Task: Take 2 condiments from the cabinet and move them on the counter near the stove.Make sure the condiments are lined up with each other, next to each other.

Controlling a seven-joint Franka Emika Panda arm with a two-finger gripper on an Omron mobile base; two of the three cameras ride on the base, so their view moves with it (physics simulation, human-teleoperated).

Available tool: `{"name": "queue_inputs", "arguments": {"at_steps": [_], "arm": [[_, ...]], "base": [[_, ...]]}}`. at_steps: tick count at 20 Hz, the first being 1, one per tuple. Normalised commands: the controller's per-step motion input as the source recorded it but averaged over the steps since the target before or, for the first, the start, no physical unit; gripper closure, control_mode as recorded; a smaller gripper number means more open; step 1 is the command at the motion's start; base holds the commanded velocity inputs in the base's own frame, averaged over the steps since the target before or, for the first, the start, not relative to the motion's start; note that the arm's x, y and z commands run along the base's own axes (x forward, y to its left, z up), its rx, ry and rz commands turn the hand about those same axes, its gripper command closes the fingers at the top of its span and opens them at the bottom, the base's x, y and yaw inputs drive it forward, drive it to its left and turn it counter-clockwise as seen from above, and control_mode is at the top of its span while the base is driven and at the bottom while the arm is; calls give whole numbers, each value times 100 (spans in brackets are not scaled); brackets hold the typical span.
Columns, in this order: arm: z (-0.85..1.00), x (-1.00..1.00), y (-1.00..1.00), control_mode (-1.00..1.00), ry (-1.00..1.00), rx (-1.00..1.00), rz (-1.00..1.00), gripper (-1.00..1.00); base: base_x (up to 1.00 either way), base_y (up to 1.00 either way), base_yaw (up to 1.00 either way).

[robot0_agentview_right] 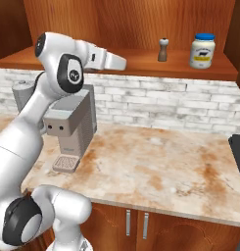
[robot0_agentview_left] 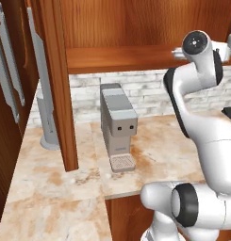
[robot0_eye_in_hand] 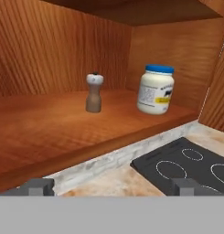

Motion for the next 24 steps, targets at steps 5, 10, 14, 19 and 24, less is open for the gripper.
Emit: {"name": "queue_inputs", "arguments": {"at_steps": [5,10,14,19,24], "arm": [[0,51,-36,-100,10,1,-7,-100],[0,51,-30,-100,8,2,-6,-100],[0,46,-32,-100,0,3,-4,-100],[0,34,-31,-100,-1,4,-5,-100],[0,39,-33,-100,0,5,-6,-100]], "base": [[0,0,0],[0,0,0],[0,0,0],[0,0,0],[0,0,0]]}}
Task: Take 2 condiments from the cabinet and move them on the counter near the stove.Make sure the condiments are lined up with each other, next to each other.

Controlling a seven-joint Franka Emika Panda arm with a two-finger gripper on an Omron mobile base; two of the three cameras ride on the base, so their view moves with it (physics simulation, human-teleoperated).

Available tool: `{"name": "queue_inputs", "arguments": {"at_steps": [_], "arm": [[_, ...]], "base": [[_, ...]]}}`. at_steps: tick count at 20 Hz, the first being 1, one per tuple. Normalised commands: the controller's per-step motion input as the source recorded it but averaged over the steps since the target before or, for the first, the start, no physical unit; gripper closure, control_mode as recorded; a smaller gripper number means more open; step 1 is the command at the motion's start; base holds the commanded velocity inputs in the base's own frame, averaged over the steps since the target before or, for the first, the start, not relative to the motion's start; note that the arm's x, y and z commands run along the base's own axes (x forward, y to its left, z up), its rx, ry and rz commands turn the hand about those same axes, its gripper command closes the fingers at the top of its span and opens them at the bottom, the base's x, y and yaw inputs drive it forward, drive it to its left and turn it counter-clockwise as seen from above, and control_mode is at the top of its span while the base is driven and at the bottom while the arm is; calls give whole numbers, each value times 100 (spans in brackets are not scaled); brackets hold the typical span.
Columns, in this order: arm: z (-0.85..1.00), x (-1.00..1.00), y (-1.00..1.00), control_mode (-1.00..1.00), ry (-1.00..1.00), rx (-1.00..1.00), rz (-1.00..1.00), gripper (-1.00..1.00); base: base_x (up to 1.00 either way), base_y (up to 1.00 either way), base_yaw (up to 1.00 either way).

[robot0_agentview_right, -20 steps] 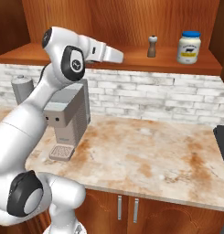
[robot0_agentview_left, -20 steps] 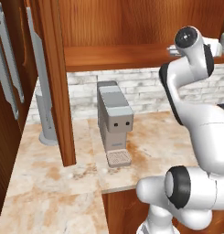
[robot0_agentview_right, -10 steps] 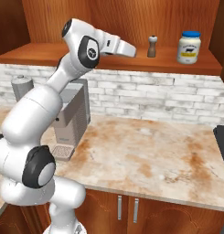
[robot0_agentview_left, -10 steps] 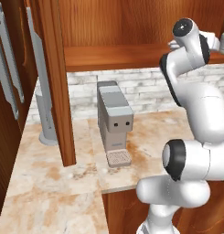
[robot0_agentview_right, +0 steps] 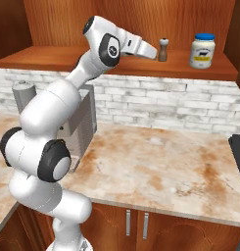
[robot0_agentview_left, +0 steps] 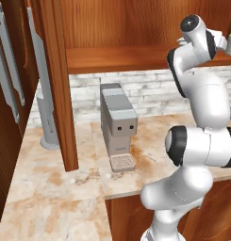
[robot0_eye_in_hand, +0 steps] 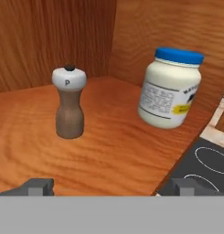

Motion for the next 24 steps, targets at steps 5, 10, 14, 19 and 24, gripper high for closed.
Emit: {"name": "queue_inputs", "arguments": {"at_steps": [5,10,14,19,24], "arm": [[0,38,-30,-100,0,4,-4,-100],[0,27,-13,-100,-1,0,-2,-100],[0,31,-8,-100,0,0,0,-100],[0,29,-12,-100,0,0,0,-100],[-2,33,-7,-100,0,0,0,-100]], "base": [[0,0,0],[0,0,0],[0,0,0],[0,0,0],[0,0,0]]}}
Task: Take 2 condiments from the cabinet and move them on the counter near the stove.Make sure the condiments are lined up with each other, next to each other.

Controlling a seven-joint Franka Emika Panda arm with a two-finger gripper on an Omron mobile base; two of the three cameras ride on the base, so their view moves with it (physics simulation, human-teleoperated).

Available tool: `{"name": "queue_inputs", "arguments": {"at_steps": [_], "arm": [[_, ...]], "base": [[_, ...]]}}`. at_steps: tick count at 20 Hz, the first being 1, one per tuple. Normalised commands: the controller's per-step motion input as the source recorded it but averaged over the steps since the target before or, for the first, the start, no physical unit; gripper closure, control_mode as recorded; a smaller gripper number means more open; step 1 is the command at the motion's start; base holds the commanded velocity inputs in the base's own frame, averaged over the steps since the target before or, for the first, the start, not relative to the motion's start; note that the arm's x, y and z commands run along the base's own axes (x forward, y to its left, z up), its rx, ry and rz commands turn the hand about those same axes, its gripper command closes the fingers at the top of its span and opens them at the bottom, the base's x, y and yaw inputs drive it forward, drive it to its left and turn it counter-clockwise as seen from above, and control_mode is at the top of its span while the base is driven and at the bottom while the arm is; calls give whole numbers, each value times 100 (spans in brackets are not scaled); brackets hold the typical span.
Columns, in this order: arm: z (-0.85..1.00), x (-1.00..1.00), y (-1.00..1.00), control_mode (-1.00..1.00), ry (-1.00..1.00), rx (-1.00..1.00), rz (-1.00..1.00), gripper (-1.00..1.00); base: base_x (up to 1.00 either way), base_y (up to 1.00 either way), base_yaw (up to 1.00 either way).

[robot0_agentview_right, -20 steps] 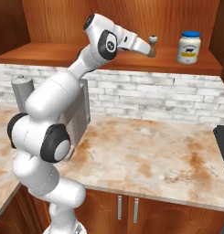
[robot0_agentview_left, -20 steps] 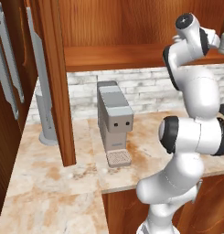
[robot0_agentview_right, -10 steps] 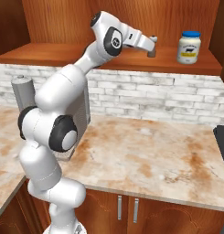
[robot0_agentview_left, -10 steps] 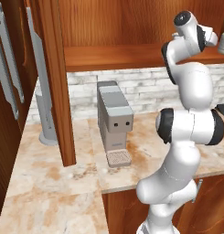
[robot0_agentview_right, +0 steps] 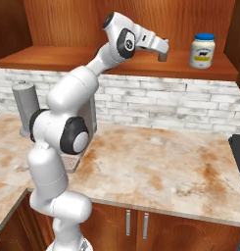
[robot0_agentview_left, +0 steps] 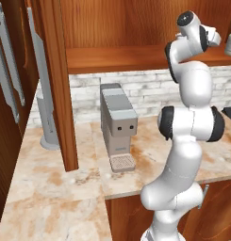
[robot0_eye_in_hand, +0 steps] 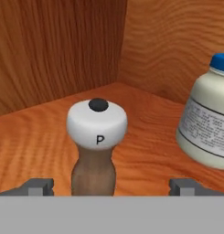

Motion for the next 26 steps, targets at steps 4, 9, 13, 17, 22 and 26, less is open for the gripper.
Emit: {"name": "queue_inputs", "arguments": {"at_steps": [4,9,13,17,22,26], "arm": [[-2,33,-9,-100,0,0,0,-100],[-12,26,-16,-100,0,0,0,-100],[-31,21,0,-100,0,0,0,-100],[-13,8,0,-100,0,0,0,-100],[-6,4,0,-100,0,0,0,100],[-1,0,0,-100,0,0,0,100]], "base": [[0,0,0],[0,0,0],[0,0,0],[0,0,0],[0,0,0],[0,0,0]]}}
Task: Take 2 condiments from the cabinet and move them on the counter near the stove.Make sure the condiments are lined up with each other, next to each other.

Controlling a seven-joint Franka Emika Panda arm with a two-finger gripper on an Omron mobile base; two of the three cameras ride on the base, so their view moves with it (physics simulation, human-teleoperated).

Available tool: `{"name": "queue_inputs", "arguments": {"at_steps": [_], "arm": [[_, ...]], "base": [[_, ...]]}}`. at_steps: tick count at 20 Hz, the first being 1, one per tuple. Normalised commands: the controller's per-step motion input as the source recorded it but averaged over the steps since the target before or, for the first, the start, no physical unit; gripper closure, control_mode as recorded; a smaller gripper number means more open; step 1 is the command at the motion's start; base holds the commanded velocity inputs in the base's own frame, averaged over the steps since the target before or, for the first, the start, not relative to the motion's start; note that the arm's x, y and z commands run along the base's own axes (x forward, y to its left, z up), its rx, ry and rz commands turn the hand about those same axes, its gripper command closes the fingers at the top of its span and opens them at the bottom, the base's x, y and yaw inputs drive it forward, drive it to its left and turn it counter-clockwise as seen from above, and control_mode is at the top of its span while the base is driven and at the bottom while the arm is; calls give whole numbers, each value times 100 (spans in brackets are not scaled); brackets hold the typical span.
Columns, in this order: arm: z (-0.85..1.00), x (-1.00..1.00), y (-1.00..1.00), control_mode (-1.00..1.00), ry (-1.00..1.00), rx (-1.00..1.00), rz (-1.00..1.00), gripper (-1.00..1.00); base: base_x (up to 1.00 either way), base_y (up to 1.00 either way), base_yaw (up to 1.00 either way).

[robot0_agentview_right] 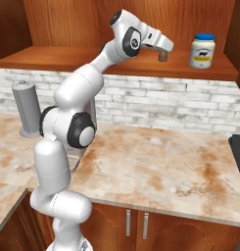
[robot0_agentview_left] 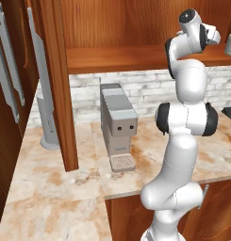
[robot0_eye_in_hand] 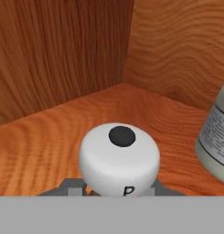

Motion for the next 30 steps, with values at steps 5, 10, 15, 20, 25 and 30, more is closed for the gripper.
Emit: {"name": "queue_inputs", "arguments": {"at_steps": [5,10,15,20,25,30], "arm": [[0,-20,2,-100,-3,0,1,100],[0,-62,21,-100,-5,0,6,100],[0,-78,57,-100,-7,0,12,100],[0,-83,72,-100,-11,-2,28,100],[0,-99,59,-100,-17,-2,31,100],[0,-99,55,-100,0,-5,49,100]], "base": [[0,0,0],[0,0,0],[0,0,0],[0,0,0],[0,0,0],[0,0,0]]}}
